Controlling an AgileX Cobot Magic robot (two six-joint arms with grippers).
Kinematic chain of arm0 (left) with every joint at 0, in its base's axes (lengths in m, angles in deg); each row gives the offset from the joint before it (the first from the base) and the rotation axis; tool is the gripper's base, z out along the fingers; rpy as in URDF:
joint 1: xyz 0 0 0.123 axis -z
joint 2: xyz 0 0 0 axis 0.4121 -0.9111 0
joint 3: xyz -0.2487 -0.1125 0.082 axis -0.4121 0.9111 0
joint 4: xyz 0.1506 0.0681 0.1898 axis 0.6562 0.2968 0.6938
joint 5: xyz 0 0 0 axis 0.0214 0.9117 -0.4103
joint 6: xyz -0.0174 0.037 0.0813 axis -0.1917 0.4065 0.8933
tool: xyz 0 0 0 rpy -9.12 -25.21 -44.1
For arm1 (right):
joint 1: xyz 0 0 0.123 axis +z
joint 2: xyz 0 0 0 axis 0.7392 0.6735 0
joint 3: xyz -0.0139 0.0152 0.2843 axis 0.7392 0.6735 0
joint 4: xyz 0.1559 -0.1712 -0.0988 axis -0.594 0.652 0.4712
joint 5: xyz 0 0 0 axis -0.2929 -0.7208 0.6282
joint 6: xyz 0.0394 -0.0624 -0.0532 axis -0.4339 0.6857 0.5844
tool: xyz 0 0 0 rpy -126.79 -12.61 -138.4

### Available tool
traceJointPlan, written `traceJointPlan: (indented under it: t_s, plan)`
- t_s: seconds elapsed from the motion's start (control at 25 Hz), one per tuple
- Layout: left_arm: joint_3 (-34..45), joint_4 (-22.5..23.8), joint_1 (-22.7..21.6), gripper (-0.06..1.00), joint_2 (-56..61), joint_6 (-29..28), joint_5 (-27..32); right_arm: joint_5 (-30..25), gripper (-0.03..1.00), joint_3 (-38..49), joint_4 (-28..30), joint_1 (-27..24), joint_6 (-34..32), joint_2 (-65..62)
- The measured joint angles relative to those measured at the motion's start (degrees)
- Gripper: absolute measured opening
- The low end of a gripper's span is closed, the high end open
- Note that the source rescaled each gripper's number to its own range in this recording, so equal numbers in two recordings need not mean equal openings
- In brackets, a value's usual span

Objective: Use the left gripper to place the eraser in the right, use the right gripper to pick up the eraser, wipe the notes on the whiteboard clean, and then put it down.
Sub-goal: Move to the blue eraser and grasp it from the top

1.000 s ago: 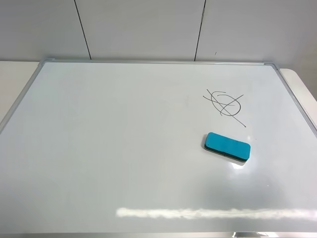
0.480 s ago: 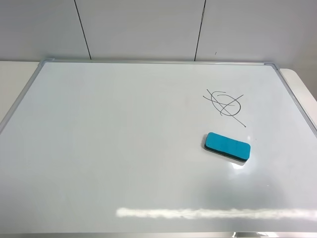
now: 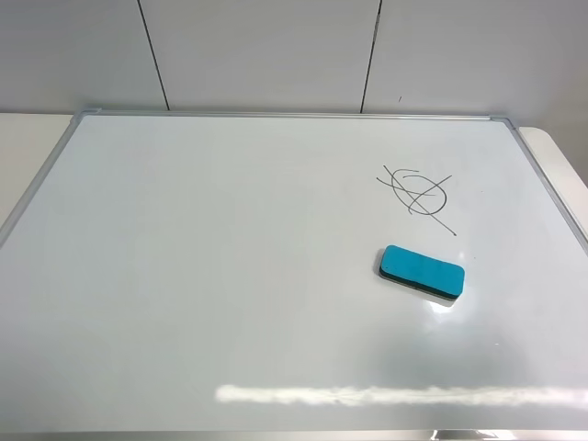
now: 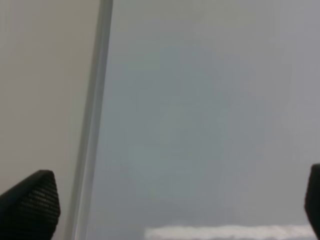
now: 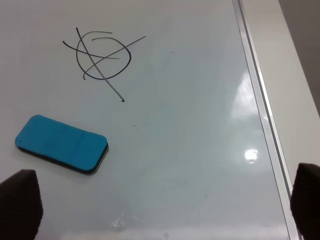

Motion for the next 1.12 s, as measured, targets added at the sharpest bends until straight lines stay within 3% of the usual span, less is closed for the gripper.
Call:
traceJointPlan:
  t_s: [0.88,1.12]
  plan:
    - [0.0,0.0,0.0,1.0,0.0,0.0,0.0,-0.1,1.0,0.0,0.0,0.0,1.2,1.0]
    - [0.0,0.0,0.0,1.0,0.0,0.0,0.0,-0.5,1.0,-2.0,-1.0,0.0,10.9,15.4]
